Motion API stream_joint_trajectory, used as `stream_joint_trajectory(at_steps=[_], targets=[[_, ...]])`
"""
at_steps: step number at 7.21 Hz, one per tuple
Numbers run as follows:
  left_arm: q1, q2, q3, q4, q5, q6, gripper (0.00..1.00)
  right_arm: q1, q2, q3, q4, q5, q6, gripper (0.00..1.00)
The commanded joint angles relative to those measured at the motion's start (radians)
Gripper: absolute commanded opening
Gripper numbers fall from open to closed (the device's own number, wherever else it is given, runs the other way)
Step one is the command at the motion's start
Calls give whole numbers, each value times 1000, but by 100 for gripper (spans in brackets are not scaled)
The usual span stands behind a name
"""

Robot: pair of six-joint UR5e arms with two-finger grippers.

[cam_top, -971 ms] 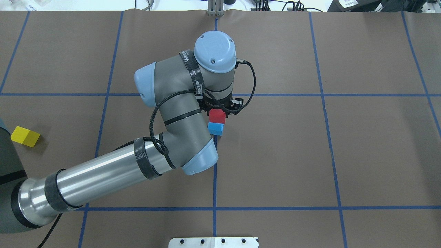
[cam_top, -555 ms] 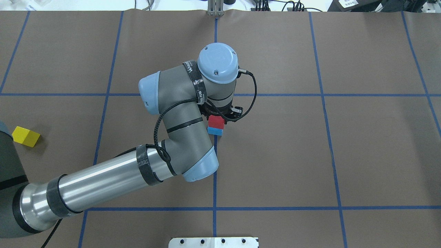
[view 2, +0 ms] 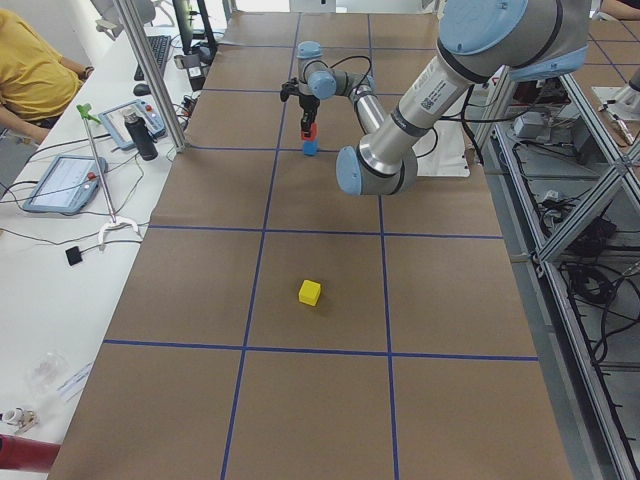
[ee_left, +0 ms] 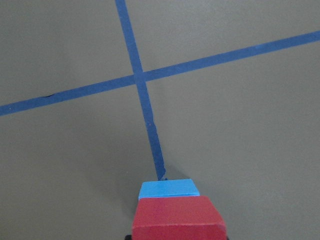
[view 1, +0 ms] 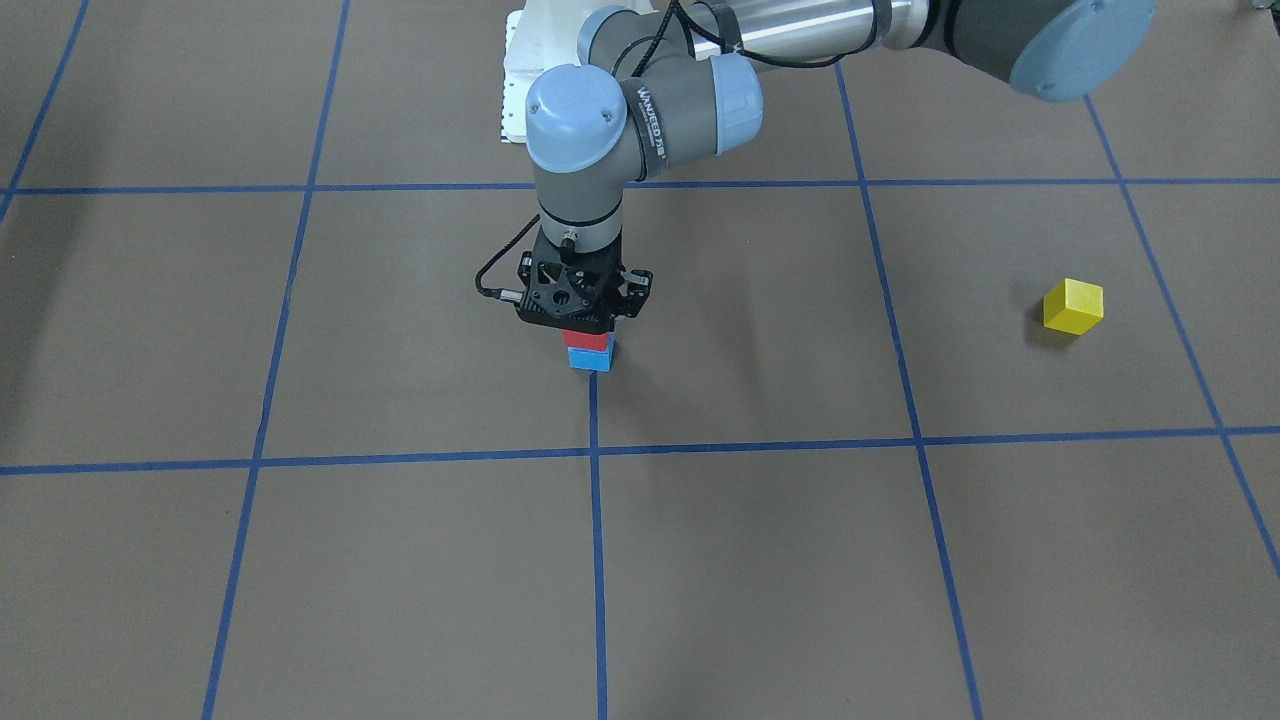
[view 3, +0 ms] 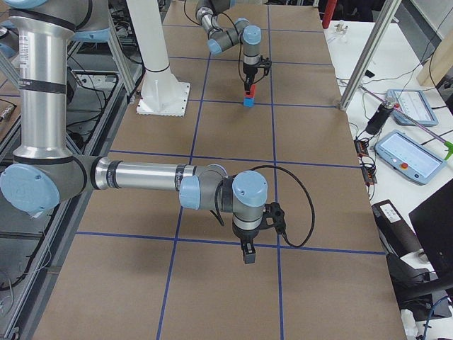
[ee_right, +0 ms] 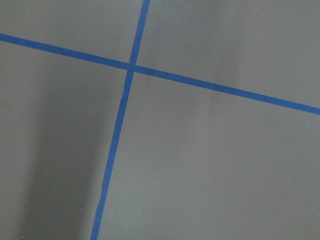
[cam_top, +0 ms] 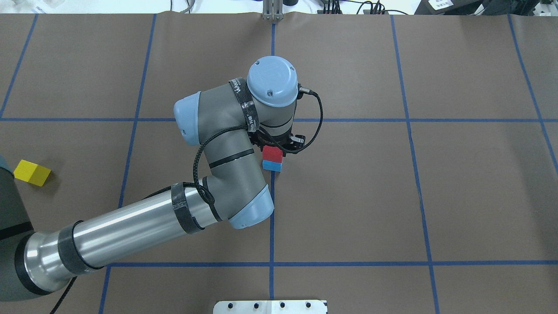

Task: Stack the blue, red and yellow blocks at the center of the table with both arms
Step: 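Hold the red block on top of the blue block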

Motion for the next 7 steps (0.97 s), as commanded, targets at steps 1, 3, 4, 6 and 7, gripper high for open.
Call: stream_joint_trajectory(at_steps=[1, 3, 4, 6, 7], targets=[[-3, 0, 28, -28, 0, -3, 0, 0, 2, -1, 0, 0, 0, 100], [-1, 0, 35, -45, 0, -6, 15, 0, 3, -1, 0, 0, 0, 100], [-1, 0, 35, -45, 0, -5, 26, 0, 3, -1, 0, 0, 0, 100], [-3, 2, 33, -42, 0, 1, 36, 0, 5, -1, 0, 0, 0, 100], [-1, 2, 33, -39, -3, 1, 36, 0, 5, -1, 0, 0, 0, 100]])
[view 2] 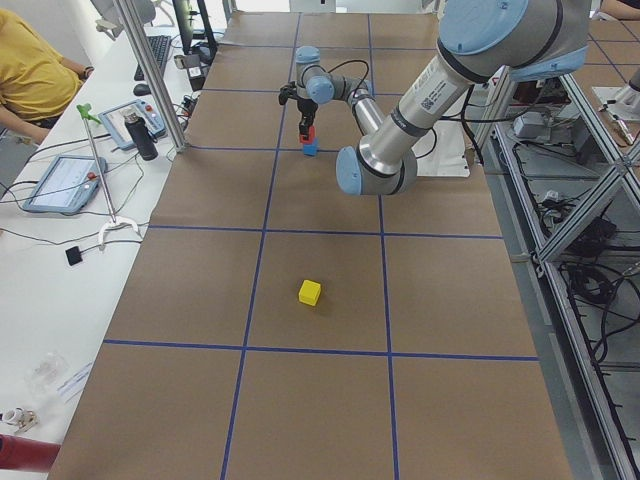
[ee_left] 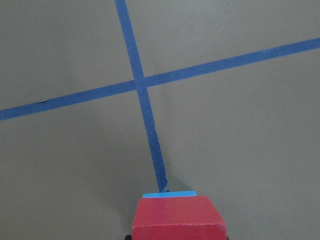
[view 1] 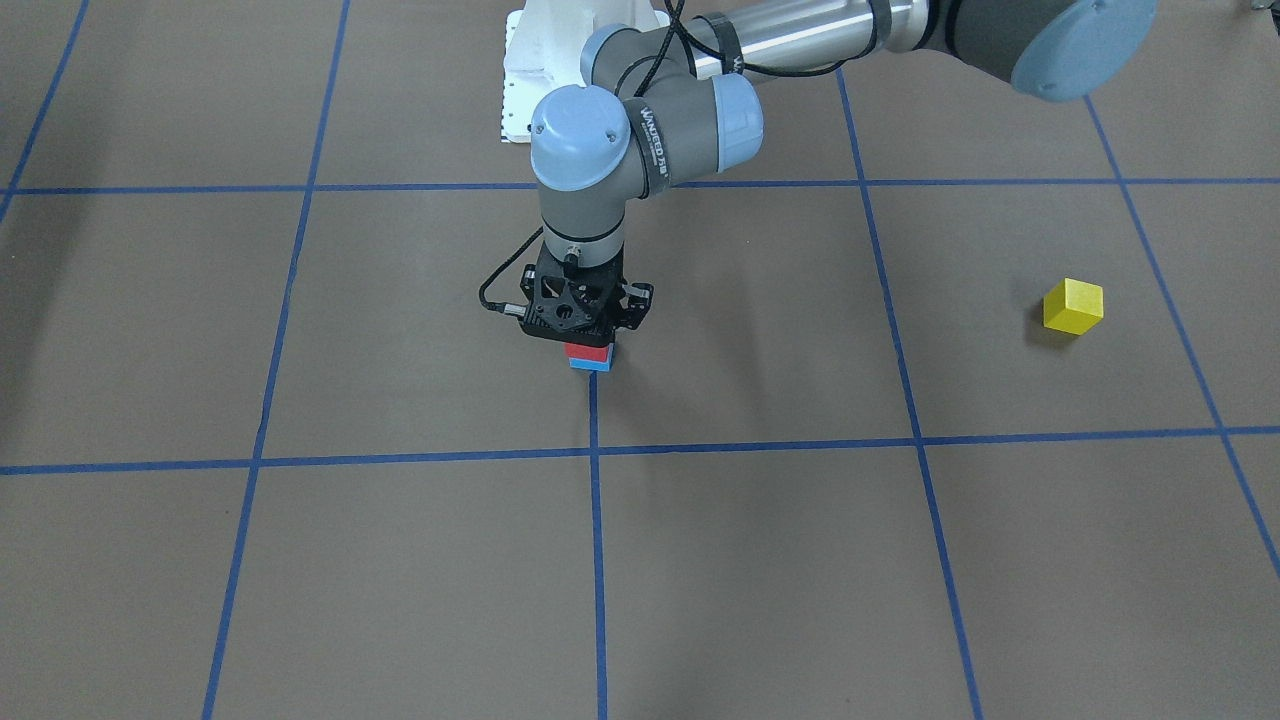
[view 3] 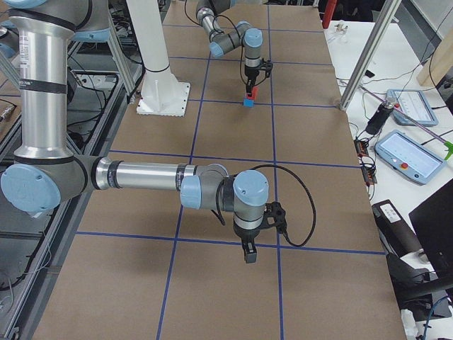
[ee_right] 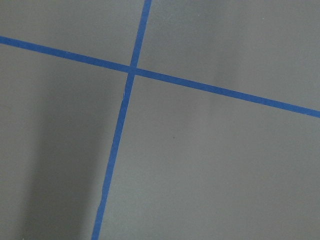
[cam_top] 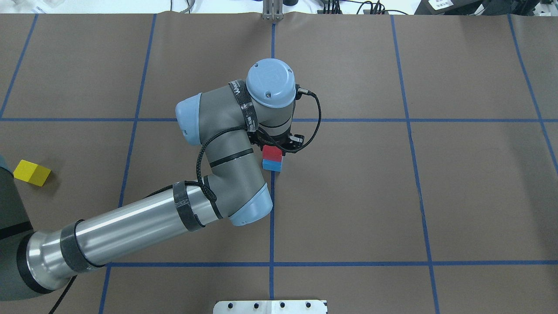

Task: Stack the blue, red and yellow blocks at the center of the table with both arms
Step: 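Hold the red block on top of the blue block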

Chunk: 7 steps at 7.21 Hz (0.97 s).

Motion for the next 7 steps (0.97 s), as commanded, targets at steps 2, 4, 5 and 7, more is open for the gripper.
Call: stream_joint_trajectory(at_steps=[2, 4, 5, 7], targets=[[0, 16, -8, 3, -5, 1, 40, 0, 0, 0, 0, 0, 0, 100], [0, 16, -10, -1, -7, -2, 81, 0, 0, 0, 0, 0, 0, 100], [0, 14, -22, -1, -7, -8, 88, 0, -1, 0, 0, 0, 0, 100], [4, 16, -27, -3, -7, -8, 96, 0, -1, -2, 0, 0, 0, 100]])
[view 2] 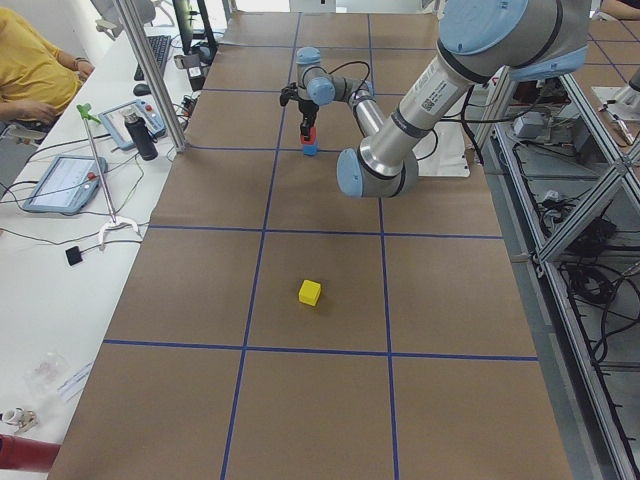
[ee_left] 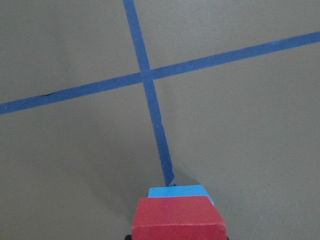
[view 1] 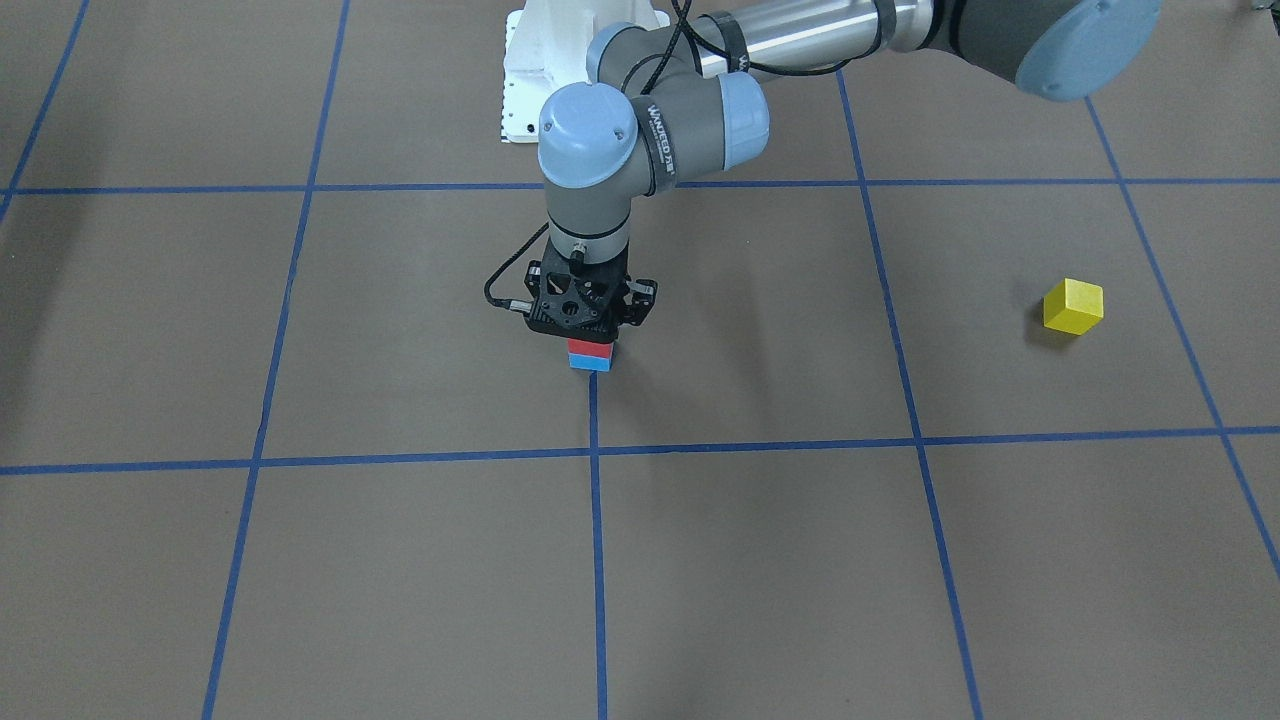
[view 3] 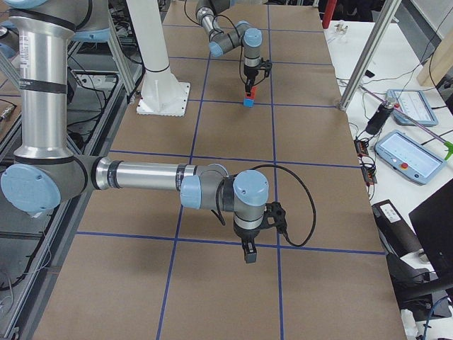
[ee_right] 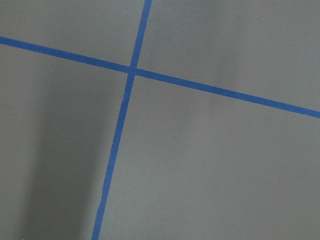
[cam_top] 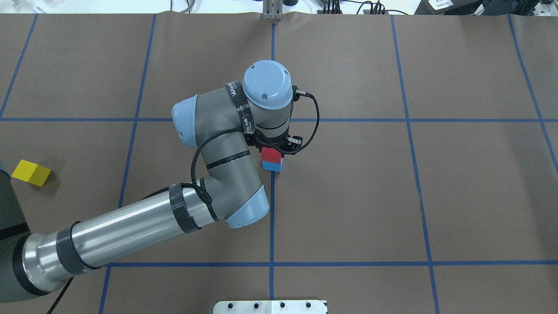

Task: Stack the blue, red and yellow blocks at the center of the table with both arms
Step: 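Open the left gripper and move it toward the yellow block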

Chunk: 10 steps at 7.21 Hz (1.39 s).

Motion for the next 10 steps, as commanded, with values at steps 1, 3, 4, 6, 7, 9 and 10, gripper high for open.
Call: stream_joint_trajectory(at_steps=[1, 3, 4, 6, 7, 9, 10], targets=[[2, -1, -5, 1, 1, -4, 99, 0, 1, -1, 0, 0, 0, 100], [2, -1, -6, -1, 0, -4, 99, 0, 1, 1, 0, 0, 0, 100], [-1, 2, -41, 13, 0, -1, 99, 0, 1, 1, 0, 0, 0, 100], [-71, 86, -193, 57, -72, 16, 99, 0, 1, -1, 0, 5, 0, 100], [-119, 163, -295, 97, -110, 86, 100, 0, -3, -2, 2, 5, -3, 100], [-255, 402, -501, 111, -141, 323, 100, 0, -5, -1, 2, 6, -2, 100], [-355, 515, -528, 107, -185, 485, 100, 0, -5, 1, 2, 6, 0, 100]])
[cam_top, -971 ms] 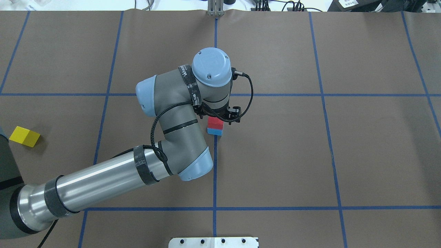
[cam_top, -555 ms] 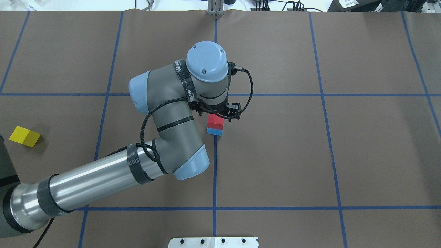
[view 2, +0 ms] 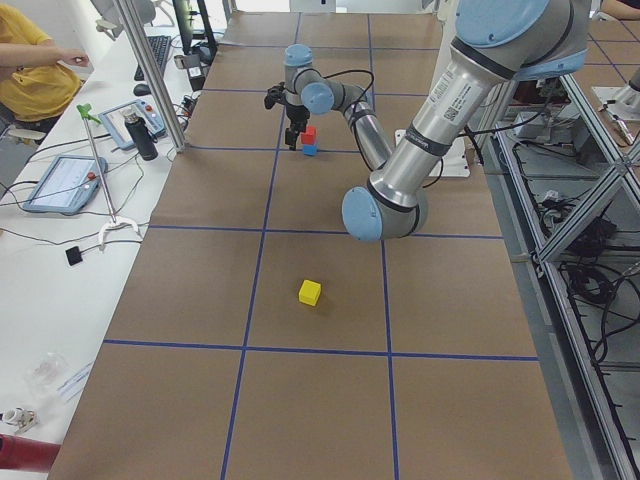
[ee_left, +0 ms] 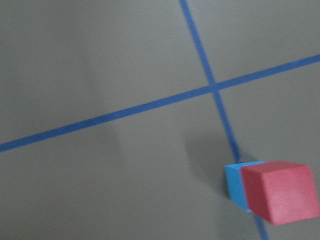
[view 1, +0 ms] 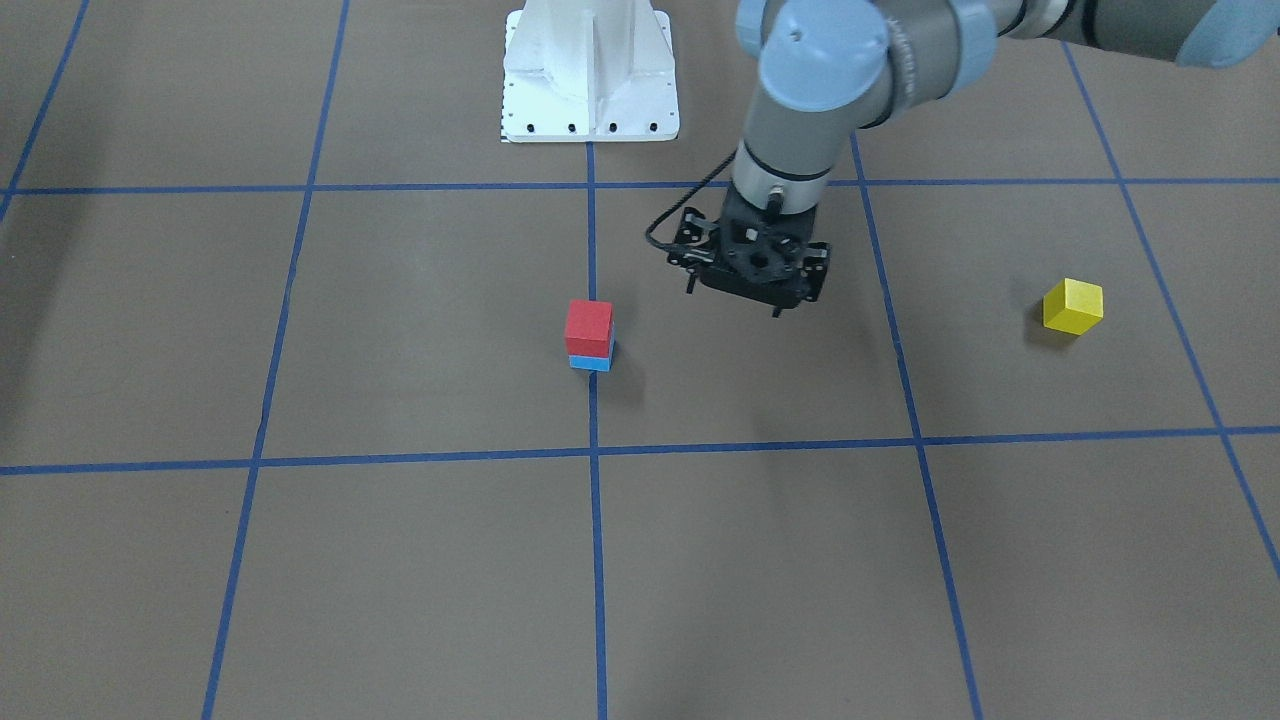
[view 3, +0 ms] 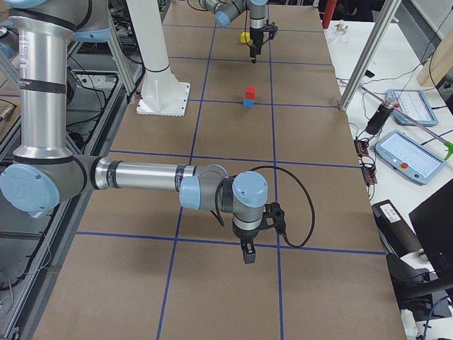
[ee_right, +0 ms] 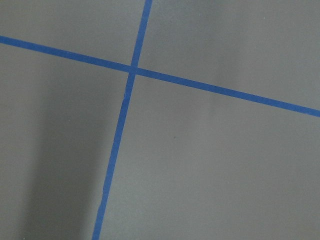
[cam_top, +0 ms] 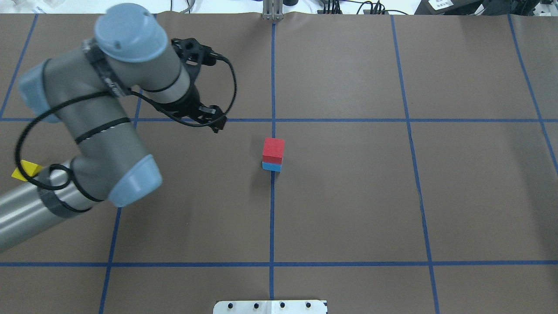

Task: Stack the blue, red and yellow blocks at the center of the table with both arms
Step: 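Open the left gripper and move it toward the yellow block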

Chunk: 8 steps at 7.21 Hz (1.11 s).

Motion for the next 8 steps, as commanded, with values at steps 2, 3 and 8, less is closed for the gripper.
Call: stream_joint_trajectory(at_steps=[2, 3, 8], targets=[[-319, 321, -67, -15, -105, 517, 100, 0, 1, 3, 0, 22, 1, 100], [-367, 406, -65, -31, -127, 610, 100, 0, 1, 3, 0, 29, 1, 100], [-358, 687, 142, -645, -129, 427, 100, 0, 1, 5, 0, 29, 0, 100]])
